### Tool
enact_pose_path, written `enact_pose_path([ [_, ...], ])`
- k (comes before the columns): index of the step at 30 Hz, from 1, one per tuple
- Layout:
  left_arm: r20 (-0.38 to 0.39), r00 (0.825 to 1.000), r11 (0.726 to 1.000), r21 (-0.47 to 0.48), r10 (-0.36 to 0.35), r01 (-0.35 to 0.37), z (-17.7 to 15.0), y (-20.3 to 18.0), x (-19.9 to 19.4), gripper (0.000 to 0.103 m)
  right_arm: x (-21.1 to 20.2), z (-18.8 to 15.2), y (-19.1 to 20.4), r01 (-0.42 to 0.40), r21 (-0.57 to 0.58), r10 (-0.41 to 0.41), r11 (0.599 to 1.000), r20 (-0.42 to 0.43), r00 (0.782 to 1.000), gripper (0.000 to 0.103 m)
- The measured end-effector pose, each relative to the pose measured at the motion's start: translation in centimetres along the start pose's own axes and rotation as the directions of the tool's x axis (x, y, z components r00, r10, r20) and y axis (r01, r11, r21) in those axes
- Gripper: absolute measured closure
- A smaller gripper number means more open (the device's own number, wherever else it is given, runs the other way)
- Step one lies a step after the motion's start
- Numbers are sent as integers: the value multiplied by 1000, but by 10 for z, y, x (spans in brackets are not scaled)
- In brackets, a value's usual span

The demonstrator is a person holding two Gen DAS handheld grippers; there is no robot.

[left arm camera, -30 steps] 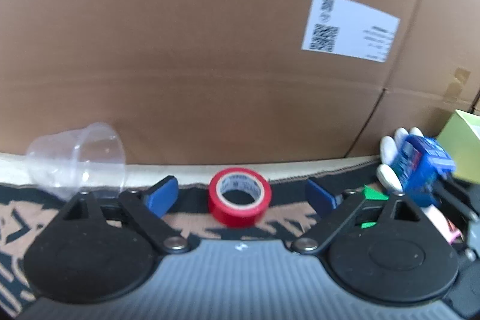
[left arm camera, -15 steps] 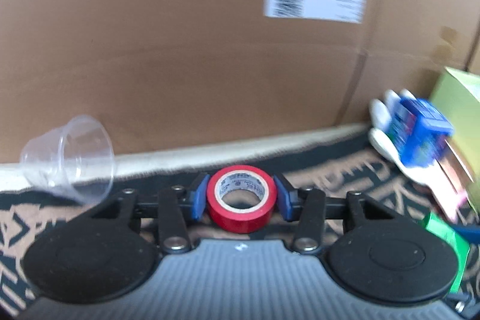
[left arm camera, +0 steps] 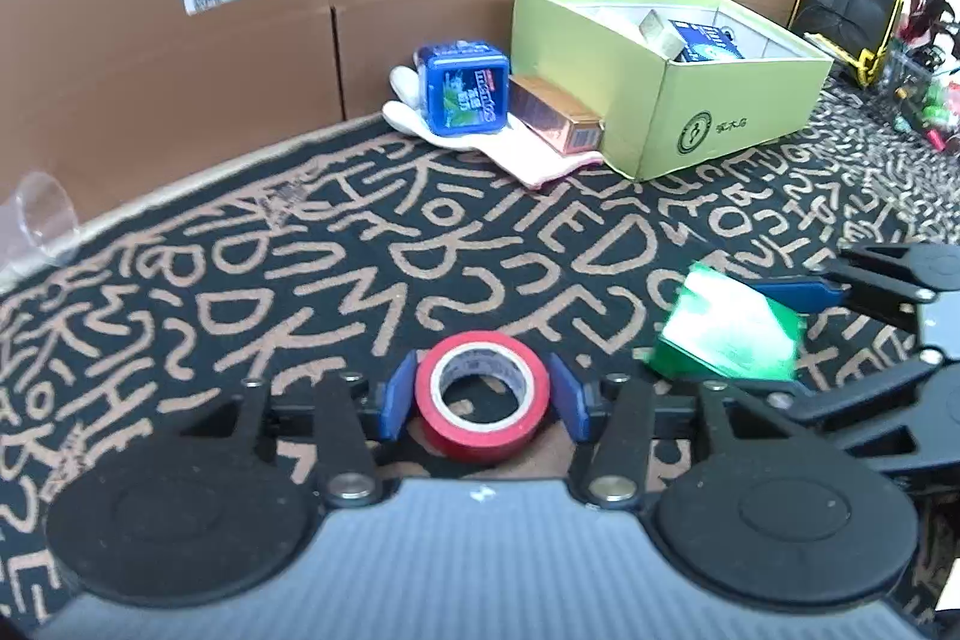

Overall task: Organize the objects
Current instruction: 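Grasp the green box with the right gripper while the left grasps the red tape, then carry the red tape and green box into the green shoebox and release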

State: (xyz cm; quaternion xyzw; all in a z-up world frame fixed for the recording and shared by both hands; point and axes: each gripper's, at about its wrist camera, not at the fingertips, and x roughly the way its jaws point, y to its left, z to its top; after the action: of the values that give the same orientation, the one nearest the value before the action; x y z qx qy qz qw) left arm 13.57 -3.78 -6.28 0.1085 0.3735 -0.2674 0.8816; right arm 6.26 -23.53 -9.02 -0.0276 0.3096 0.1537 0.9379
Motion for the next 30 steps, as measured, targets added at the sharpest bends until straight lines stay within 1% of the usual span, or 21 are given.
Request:
enact_pose_path([
  [1, 0, 1000, 1000, -1, 13, -13, 0, 0, 0, 48, -1, 0, -1, -7, -1, 7, 1000, 3, 1000, 33],
  [4, -18, 1000, 1000, -20, 15, -15, -1, -3, -1, 45, -3, -1, -2, -1, 8, 0, 1000, 14, 1000, 32],
  [5, -21, 1000, 1000, -18, 15, -15, -2, 1, -6, 44, -4, -1, -2, 1, 9, -1, 1000, 17, 1000, 31],
  [6, -21, 1000, 1000, -9, 20, -20, -2, -1, -4, 39, -5, -2, -3, 2, 13, -2, 1000, 20, 1000, 31],
  [8, -21, 999, 999, 14, 37, -37, -3, -5, -4, 38, -5, -3, -3, 2, 17, -2, 1000, 21, 1000, 30],
  [9, -22, 999, 999, 24, 41, -40, -4, -7, -2, 40, -4, -3, -3, 3, 19, -3, 1000, 21, 1000, 30],
  [10, -25, 999, 999, 31, 40, -39, -4, -8, -1, 45, -4, -3, -3, 5, 20, -5, 1000, 21, 1000, 30],
  [11, -29, 999, 999, 33, 36, -35, -4, -9, 1, 46, -4, -3, -2, 5, 18, -5, 1000, 22, 1000, 30],
  [16, -31, 999, 999, 23, 43, -42, -3, -10, 6, 43, -1, -3, -2, 0, 16, 0, 1000, 17, 1000, 30],
  [17, -32, 999, 999, 18, 39, -39, -3, -9, 7, 43, -1, -3, -2, 2, 18, -2, 1000, 15, 1000, 32],
  [18, -33, 999, 999, 16, 36, -36, -2, -8, 7, 45, -1, -3, -2, 3, 20, -4, 1000, 17, 1000, 34],
  [19, -32, 999, 999, 14, 32, -32, -2, -9, 7, 52, -2, -3, -2, 4, 22, -4, 1000, 19, 1000, 35],
  [21, -31, 999, 999, 11, 43, -43, -1, -10, 6, 57, -2, -4, -3, 4, 25, -5, 1000, 22, 1000, 36],
  [25, -36, 999, 1000, -28, 7, -8, 1, -11, 2, 57, -10, -1, -7, -5, 34, 4, 999, 48, 999, 36],
  [27, -18, 1000, 999, -31, -8, 8, 6, -15, -3, 57, -17, 3, -12, 0, 39, -2, 999, 71, 997, 36],
  [30, 43, 999, 1000, -14, -27, 28, 20, -24, -16, 57, -30, 14, -23, 28, 41, -33, 999, 119, 992, 36],
])
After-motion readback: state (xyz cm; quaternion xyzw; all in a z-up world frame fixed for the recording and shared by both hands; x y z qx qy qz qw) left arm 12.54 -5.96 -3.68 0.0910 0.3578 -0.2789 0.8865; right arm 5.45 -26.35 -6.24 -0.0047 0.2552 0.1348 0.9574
